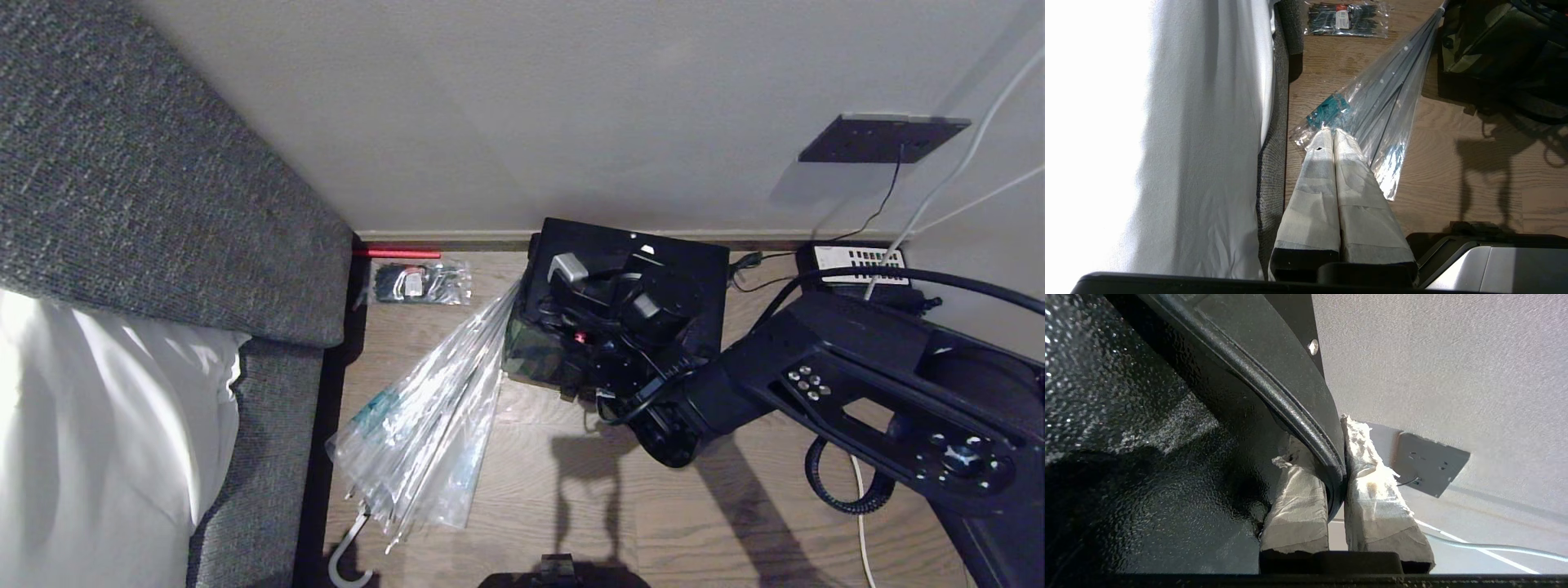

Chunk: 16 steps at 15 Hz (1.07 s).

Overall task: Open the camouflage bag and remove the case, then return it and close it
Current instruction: Lift the black box

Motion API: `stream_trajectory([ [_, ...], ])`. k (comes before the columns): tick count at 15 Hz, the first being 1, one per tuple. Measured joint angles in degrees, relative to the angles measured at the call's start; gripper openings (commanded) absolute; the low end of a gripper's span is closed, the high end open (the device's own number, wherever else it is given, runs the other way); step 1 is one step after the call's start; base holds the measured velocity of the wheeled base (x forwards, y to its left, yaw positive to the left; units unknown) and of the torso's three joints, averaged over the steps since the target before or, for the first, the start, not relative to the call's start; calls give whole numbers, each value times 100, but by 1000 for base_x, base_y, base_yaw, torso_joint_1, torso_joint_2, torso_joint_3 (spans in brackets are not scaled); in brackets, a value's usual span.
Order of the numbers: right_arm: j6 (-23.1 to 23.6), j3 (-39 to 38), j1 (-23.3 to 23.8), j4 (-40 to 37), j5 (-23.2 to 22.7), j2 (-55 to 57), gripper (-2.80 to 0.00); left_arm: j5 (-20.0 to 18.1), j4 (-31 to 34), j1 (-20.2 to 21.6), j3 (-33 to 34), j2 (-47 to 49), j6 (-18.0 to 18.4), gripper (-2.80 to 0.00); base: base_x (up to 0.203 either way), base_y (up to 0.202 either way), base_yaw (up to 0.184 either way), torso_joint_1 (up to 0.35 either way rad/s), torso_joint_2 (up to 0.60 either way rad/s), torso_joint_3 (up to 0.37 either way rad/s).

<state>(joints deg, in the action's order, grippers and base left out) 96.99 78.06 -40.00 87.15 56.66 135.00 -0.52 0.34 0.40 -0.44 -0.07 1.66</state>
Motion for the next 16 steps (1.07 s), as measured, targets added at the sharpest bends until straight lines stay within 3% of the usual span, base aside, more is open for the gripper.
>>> stream_trajectory([
  [8, 83, 206, 1, 6, -18, 45, -280, -7, 11, 0, 0, 0, 9, -280, 0, 0, 0, 0, 0, 0],
  [10, 81, 216, 1, 4, -18, 56, -280, -11, 322, -2, -79, 7, 49, -280, 0, 0, 0, 0, 0, 0],
  [16, 137, 346, 1, 0, -23, 89, -280, 37, 362, -2, -127, 7, -133, -280, 0, 0, 0, 0, 0, 0],
])
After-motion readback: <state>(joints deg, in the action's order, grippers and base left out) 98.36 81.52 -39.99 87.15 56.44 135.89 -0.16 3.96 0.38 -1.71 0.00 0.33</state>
